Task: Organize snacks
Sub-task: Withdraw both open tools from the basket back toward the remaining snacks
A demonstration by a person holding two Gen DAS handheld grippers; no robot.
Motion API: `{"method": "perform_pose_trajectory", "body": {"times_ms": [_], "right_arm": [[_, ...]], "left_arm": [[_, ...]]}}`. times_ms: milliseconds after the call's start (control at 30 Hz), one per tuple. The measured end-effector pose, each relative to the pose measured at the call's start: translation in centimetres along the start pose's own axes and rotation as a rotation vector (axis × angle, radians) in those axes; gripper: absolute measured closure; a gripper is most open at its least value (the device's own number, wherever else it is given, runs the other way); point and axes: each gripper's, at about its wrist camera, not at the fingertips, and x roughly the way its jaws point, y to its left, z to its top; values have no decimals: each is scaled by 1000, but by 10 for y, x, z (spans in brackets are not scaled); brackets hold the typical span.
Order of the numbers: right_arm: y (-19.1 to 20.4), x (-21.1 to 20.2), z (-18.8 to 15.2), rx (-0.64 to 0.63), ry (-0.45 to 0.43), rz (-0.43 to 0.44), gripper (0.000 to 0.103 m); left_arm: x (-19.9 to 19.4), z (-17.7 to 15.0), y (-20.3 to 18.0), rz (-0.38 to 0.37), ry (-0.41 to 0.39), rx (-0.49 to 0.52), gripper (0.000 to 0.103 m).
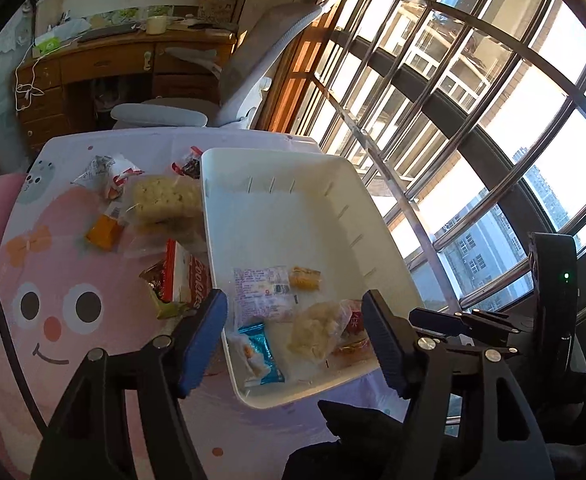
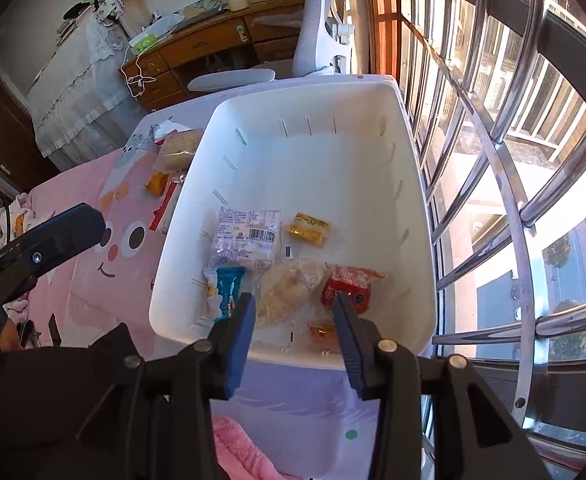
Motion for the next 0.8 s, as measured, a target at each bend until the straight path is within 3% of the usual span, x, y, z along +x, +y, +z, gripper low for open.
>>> {"method": "perform_pose_trajectory", "body": {"times_ms": [400, 800], "right_arm": [[22, 20, -23, 128, 81, 56, 56], [65, 22, -47, 387, 62, 66, 53]], "left_arm": [[-16, -26, 40, -5, 65, -22, 31], [-57, -30, 97, -30, 102, 75, 31]]}}
